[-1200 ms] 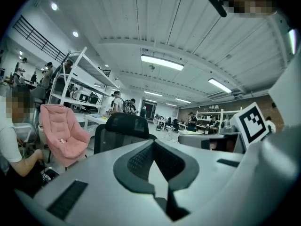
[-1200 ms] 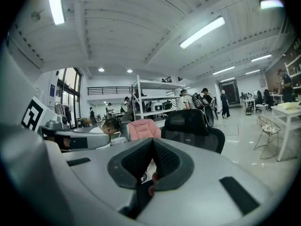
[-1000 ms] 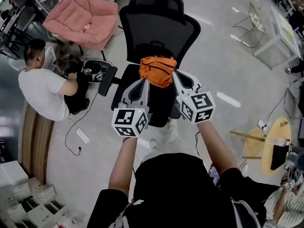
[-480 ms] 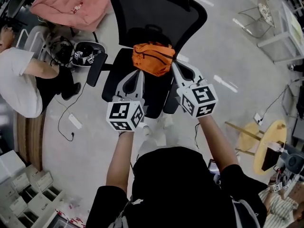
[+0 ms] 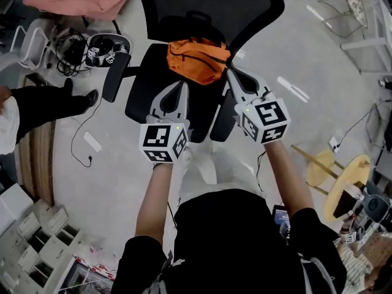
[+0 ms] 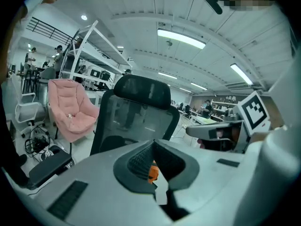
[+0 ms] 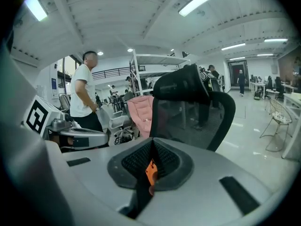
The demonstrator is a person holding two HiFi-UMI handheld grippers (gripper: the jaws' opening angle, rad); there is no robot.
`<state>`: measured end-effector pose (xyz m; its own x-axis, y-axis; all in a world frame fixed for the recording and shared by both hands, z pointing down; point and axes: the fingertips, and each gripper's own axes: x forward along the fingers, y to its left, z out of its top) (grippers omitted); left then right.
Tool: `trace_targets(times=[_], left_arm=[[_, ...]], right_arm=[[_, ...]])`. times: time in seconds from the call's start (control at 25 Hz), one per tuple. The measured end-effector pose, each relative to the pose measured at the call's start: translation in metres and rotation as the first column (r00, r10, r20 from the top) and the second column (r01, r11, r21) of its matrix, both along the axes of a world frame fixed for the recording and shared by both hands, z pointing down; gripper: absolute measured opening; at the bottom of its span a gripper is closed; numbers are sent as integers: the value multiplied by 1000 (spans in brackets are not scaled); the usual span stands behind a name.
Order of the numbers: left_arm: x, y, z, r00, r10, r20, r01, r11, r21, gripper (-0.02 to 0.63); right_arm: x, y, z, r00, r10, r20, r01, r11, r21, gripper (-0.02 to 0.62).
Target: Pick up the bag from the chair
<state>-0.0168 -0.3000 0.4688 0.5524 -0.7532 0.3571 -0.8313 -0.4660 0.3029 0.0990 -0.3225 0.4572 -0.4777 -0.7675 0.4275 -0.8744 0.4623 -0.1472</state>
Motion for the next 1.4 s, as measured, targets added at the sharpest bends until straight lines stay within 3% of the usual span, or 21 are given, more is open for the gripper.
trace_targets(times=[0.4,1.16,1.4], left_arm=[[10,-18,59,1000,-27,4,27,998,-65,6],[19,-35,128,997,-78,-9,77,990,-116,6],[24,-37,137,996,-82,-23,78,988,-132,6]], right_arm=[[7,-17,63,998,-34,-43,30,996,-84,-2],[23,-48,156,987,-113,-111,90,977,-195,0],[20,-55,174,978,-168,-120,136,963,-232,133]])
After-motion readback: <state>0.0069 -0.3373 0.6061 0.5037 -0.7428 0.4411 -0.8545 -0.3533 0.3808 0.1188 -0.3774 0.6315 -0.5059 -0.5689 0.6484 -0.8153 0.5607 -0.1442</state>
